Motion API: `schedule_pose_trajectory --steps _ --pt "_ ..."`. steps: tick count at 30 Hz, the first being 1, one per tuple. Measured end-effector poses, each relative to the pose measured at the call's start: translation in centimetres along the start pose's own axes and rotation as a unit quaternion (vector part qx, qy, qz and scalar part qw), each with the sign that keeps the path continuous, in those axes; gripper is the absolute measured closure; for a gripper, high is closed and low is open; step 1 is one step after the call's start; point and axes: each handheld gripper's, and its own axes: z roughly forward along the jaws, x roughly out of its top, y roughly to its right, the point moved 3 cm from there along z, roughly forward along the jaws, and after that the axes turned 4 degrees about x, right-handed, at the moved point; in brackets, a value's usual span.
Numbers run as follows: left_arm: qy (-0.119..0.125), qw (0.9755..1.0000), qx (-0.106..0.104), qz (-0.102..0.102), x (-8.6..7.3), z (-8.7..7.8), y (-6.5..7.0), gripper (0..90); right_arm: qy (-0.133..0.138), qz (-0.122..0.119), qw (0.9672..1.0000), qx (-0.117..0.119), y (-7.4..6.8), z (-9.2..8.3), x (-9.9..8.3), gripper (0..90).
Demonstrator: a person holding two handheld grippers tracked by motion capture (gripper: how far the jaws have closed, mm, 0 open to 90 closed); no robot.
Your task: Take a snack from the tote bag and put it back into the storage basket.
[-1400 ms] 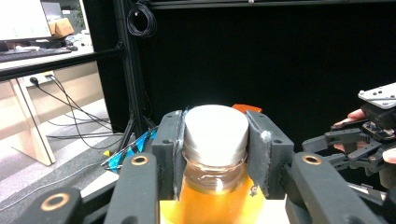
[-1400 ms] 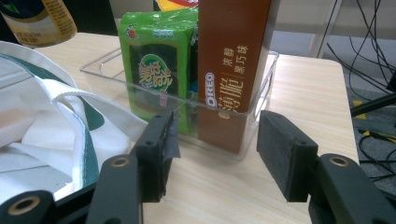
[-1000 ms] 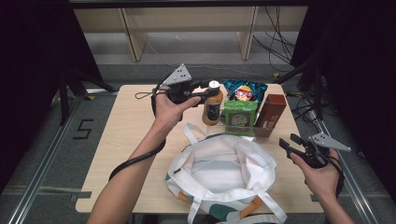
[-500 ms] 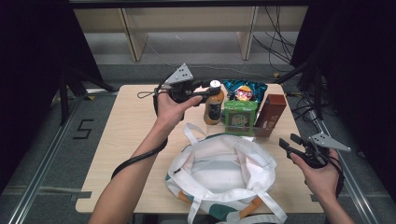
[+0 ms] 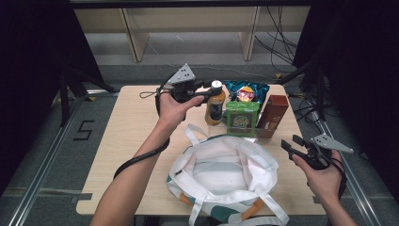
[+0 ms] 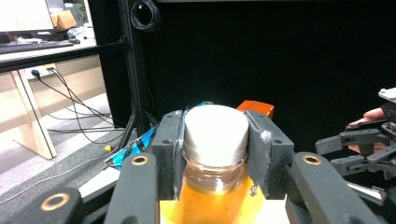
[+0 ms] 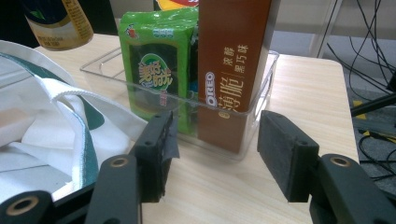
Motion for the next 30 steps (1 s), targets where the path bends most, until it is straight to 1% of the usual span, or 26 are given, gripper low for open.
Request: schedule_pose_trajectory --steps 2,3,4,5,8,11,12,13,14,15,16,17,18,19,20,21,22,23,24,25,28,29,30 --pt "0.000 1.0000 -0.001 0.000 0.0 0.1 0.0 59.0 -0.002 0.003 1.0000 0.001 0.0 0.0 0.0 46.8" --pt "0.000 1.0000 -0.001 0.001 0.0 0.1 0.0 59.0 -0.003 0.003 1.0000 -0.002 0.0 0.0 0.0 46.8" --pt "0.000 1.0000 -0.002 0.001 0.0 0.1 -0.1 59.0 -0.003 -0.005 1.0000 -0.001 0.1 0.0 0.0 46.7" --pt "0.000 1.0000 -0.002 0.001 0.0 0.2 -0.1 59.0 -0.004 -0.006 1.0000 0.004 0.1 0.0 -0.1 46.7" --pt "-0.001 1.0000 -0.003 0.002 0.0 0.3 0.0 59.0 -0.004 -0.009 0.9999 0.005 0.1 0.0 0.0 46.7" --pt "-0.003 1.0000 -0.005 0.004 -0.1 0.5 -0.1 59.0 -0.003 -0.003 1.0000 0.005 0.0 -0.1 0.0 46.7" --pt "-0.003 1.0000 -0.004 0.001 -0.1 0.6 -0.1 59.0 -0.005 0.002 1.0000 0.000 0.0 -0.1 0.0 46.7" --pt "-0.003 1.0000 -0.005 0.003 -0.1 0.6 -0.1 59.0 -0.004 -0.001 1.0000 0.000 0.0 -0.1 0.0 46.7" --pt "-0.003 1.0000 -0.005 0.002 -0.2 0.6 -0.2 59.0 -0.001 0.003 1.0000 -0.005 0.0 -0.1 0.0 46.7" --pt "-0.003 1.0000 -0.004 -0.001 -0.2 0.7 -0.2 59.0 -0.001 0.004 1.0000 -0.005 0.0 -0.1 0.0 46.7" --pt "-0.004 1.0000 -0.005 0.001 -0.3 0.7 -0.2 59.0 -0.004 0.002 1.0000 0.001 0.0 -0.1 0.0 46.7" --pt "-0.004 1.0000 -0.005 0.000 -0.3 0.8 -0.3 59.0 -0.002 -0.006 1.0000 -0.001 0.1 -0.1 -0.1 46.7" --pt "-0.005 1.0000 -0.005 0.000 -0.3 0.8 -0.3 59.0 -0.004 -0.008 1.0000 0.002 0.1 -0.1 0.0 46.7" --pt "-0.007 1.0000 -0.005 0.001 -0.3 0.8 -0.3 59.0 0.004 0.010 0.9999 -0.004 0.0 0.1 0.1 46.7" --pt "-0.006 1.0000 -0.005 -0.002 -0.4 0.9 -0.4 59.0 0.001 0.008 1.0000 -0.004 -0.1 0.0 0.0 46.7" --pt "-0.007 1.0000 -0.005 -0.001 -0.4 0.9 -0.5 59.0 0.009 0.017 0.9997 -0.014 -0.1 0.1 0.1 46.7" --pt "-0.008 1.0000 -0.004 -0.002 -0.5 1.0 -0.5 59.0 0.014 0.016 0.9996 -0.016 -0.1 0.2 0.1 46.7" --pt "-0.009 1.0000 -0.004 -0.002 -0.5 1.0 -0.5 59.0 0.013 0.014 0.9997 -0.014 -0.1 0.2 0.0 46.7" --pt "-0.010 0.9999 -0.004 -0.001 -0.6 1.1 -0.6 59.0 0.007 0.005 0.9999 -0.010 0.0 0.1 0.0 46.7" --pt "-0.011 0.9999 -0.003 -0.002 -0.6 1.1 -0.6 59.0 -0.004 0.001 1.0000 0.001 0.0 -0.1 0.0 46.7" --pt "-0.011 0.9999 -0.003 -0.004 -0.8 1.2 -0.7 59.0 -0.001 0.002 1.0000 -0.001 -0.1 0.0 -0.1 46.7" --pt "-0.012 0.9999 -0.004 -0.003 -0.8 1.2 -0.8 59.0 0.007 0.001 1.0000 -0.004 0.0 0.1 -0.1 46.7" --pt "-0.013 0.9999 -0.004 -0.004 -0.9 1.3 -0.8 59.0 0.004 -0.007 1.0000 -0.001 0.1 0.0 -0.1 46.7"
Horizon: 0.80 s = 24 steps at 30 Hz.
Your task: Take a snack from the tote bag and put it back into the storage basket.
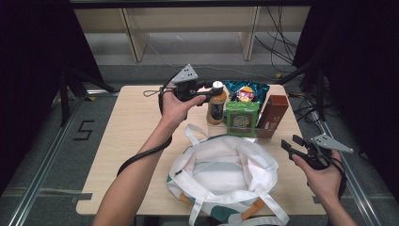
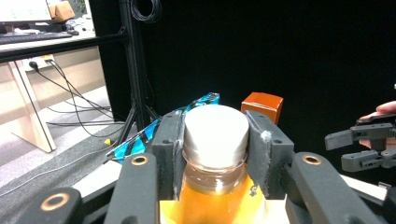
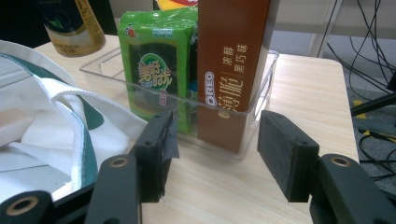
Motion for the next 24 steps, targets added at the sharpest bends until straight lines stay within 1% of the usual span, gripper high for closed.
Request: schedule_pose_trajectory --steps 1,2,3,4,6,7,8,9,10,12,13,15,17,18,19,20,21,22,23,24 --pt "0.000 1.0000 0.000 -0.001 -0.02 0.03 -0.04 59.0 0.000 0.000 1.0000 0.000 0.00 0.00 0.00 46.7" --pt "0.001 1.0000 0.000 -0.003 -0.04 0.06 -0.06 59.0 0.007 0.023 0.9997 -0.007 -0.26 0.14 0.16 46.7" --pt "0.001 1.0000 0.001 -0.003 -0.06 0.08 -0.09 59.0 -0.004 0.012 0.9999 -0.003 -0.11 -0.02 0.10 46.7" --pt "0.000 1.0000 0.002 -0.002 -0.07 0.08 -0.11 59.0 -0.006 0.005 1.0000 -0.001 0.02 -0.03 0.10 46.7" --pt "-0.002 1.0000 0.002 0.000 -0.12 0.12 -0.17 59.0 -0.005 0.003 1.0000 0.001 0.01 -0.01 0.12 46.7" --pt "-0.002 1.0000 0.002 -0.001 -0.14 0.15 -0.21 59.0 -0.006 0.008 1.0000 -0.001 -0.05 -0.05 0.10 46.7" --pt "-0.002 1.0000 0.002 -0.002 -0.17 0.19 -0.24 59.0 -0.010 0.009 0.9999 0.004 -0.10 -0.10 0.05 46.7" --pt "-0.002 1.0000 0.001 -0.002 -0.19 0.22 -0.25 59.0 -0.001 0.008 1.0000 -0.001 -0.09 -0.01 0.04 46.7" --pt "-0.003 1.0000 0.002 -0.002 -0.22 0.26 -0.26 59.0 0.001 0.000 1.0000 0.000 0.00 0.01 0.01 46.7" --pt "-0.005 1.0000 0.003 0.000 -0.28 0.31 -0.31 59.0 0.001 0.009 1.0000 -0.001 -0.11 0.02 0.06 46.7" --pt "-0.007 1.0000 0.003 0.000 -0.31 0.34 -0.33 59.0 -0.007 0.006 1.0000 0.000 0.01 -0.03 0.09 46.7" --pt "-0.007 1.0000 0.003 0.000 -0.36 0.42 -0.37 59.0 -0.006 0.006 1.0000 -0.001 -0.02 -0.05 0.11 46.7" --pt "-0.008 1.0000 0.005 0.001 -0.45 0.48 -0.45 59.0 -0.006 0.014 0.9999 -0.002 -0.10 -0.06 0.10 46.7" --pt "-0.009 0.9999 0.006 0.001 -0.50 0.51 -0.49 59.0 0.000 0.022 0.9997 -0.006 -0.13 0.04 0.18 46.7" --pt "-0.009 0.9999 0.006 0.001 -0.54 0.55 -0.51 59.0 -0.003 0.011 0.9999 -0.001 -0.04 -0.02 0.13 46.7" --pt "-0.009 0.9999 0.007 0.000 -0.59 0.58 -0.54 59.0 0.000 0.021 0.9998 -0.006 -0.13 0.04 0.19 46.7" --pt "-0.009 0.9999 0.006 -0.001 -0.62 0.60 -0.56 59.0 0.004 0.019 0.9997 -0.013 -0.07 0.07 0.19 46.7" --pt "-0.009 0.9999 0.006 -0.001 -0.62 0.60 -0.56 59.0 0.002 -0.004 1.0000 0.002 0.12 -0.03 0.07 46.7" --pt "-0.008 0.9999 0.006 -0.004 -0.70 0.62 -0.57 59.0 0.003 -0.001 1.0000 -0.001 0.10 -0.01 0.07 46.7" --pt "-0.008 0.9999 0.006 -0.003 -0.71 0.64 -0.57 59.0 0.005 0.010 0.9999 -0.009 -0.02 0.01 0.12 46.7"
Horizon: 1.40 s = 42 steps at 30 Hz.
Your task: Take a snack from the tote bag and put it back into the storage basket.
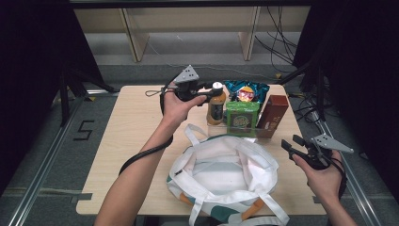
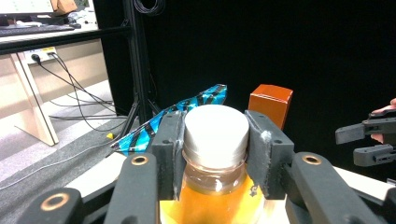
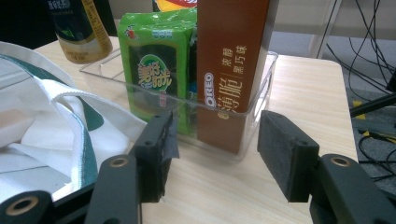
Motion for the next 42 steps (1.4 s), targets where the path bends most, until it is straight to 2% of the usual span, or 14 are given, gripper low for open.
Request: schedule_pose_trajectory --steps 3,7,13,14,19,31,33,36,40,42 --pt "0.000 1.0000 0.000 0.001 0.0 0.1 0.0 59.0 -0.013 -0.002 0.9998 0.011 0.0 -0.2 -0.1 46.6" --pt "0.000 1.0000 0.000 0.002 0.1 0.1 0.0 59.0 -0.013 -0.004 0.9999 0.010 0.0 -0.2 0.0 46.6" --pt "0.001 1.0000 -0.001 0.000 0.0 0.3 -0.1 59.0 -0.006 0.014 0.9999 0.002 -0.2 0.0 0.0 46.7" --pt "0.000 1.0000 -0.001 -0.001 0.0 0.3 -0.1 59.0 -0.012 0.002 0.9999 0.007 -0.1 -0.1 0.0 46.6" --pt "0.000 1.0000 -0.001 -0.002 -0.2 0.4 -0.2 59.0 -0.010 -0.009 0.9998 0.014 0.0 -0.1 0.0 46.7" --pt "0.000 1.0000 0.000 -0.005 -0.2 0.7 -0.3 59.0 -0.010 -0.009 0.9998 0.015 -0.1 -0.1 0.0 46.6" --pt "-0.002 1.0000 0.001 -0.004 -0.3 0.7 -0.3 59.0 -0.009 -0.004 0.9999 0.010 -0.1 -0.1 0.0 46.6" --pt "-0.003 1.0000 0.001 -0.005 -0.4 0.9 -0.3 59.0 -0.011 -0.017 0.9997 0.012 0.0 -0.1 -0.1 46.6" --pt "-0.003 1.0000 0.001 -0.007 -0.4 1.0 -0.4 59.0 -0.012 -0.005 0.9998 0.012 -0.1 -0.2 0.0 46.6" --pt "-0.004 1.0000 0.003 -0.007 -0.5 1.1 -0.4 59.0 -0.012 -0.008 0.9998 0.012 -0.1 -0.2 0.0 46.6"
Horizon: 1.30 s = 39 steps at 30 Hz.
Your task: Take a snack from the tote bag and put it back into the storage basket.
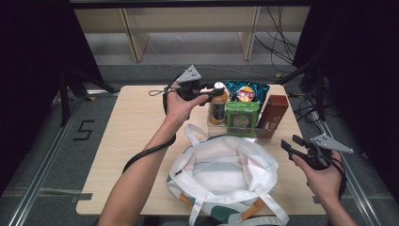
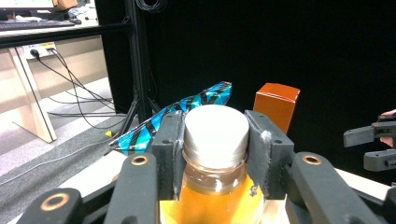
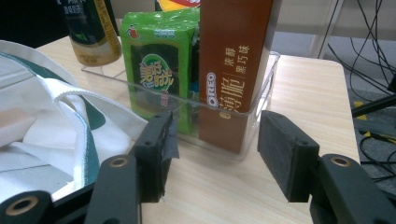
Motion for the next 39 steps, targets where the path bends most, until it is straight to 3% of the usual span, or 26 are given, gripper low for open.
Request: schedule_pose_trajectory --steps 4,8,9,11,23,26,28,39 --pt "-0.002 1.0000 0.002 -0.002 -0.19 0.16 -0.03 58.9 0.002 0.002 1.0000 -0.003 0.02 0.11 0.02 46.1" --pt "-0.004 1.0000 0.003 -0.002 -0.34 0.29 -0.06 59.0 0.002 -0.011 0.9999 -0.001 0.12 0.02 -0.03 46.2" --pt "-0.004 1.0000 0.003 -0.003 -0.38 0.32 -0.05 58.9 0.001 0.003 1.0000 -0.001 -0.06 -0.02 0.00 46.2" --pt "-0.004 1.0000 0.002 -0.004 -0.42 0.35 -0.07 58.9 0.001 -0.009 1.0000 -0.002 0.11 0.01 -0.03 46.2" --pt "-0.008 1.0000 0.003 -0.004 -0.68 0.60 -0.20 58.9 0.004 -0.011 0.9999 0.002 0.11 0.09 -0.02 46.1" --pt "-0.008 0.9999 0.003 -0.006 -0.80 0.61 -0.23 58.9 0.009 0.004 0.9999 -0.003 -0.08 0.22 0.07 46.1" --pt "-0.008 0.9999 0.003 -0.007 -0.87 0.63 -0.27 58.9 0.002 -0.010 0.9999 -0.002 0.08 0.02 -0.01 46.1" --pt "-0.005 0.9999 0.006 -0.008 -0.69 0.82 -0.38 58.9 -0.002 -0.010 0.9999 0.006 -0.04 0.03 -0.08 46.0"
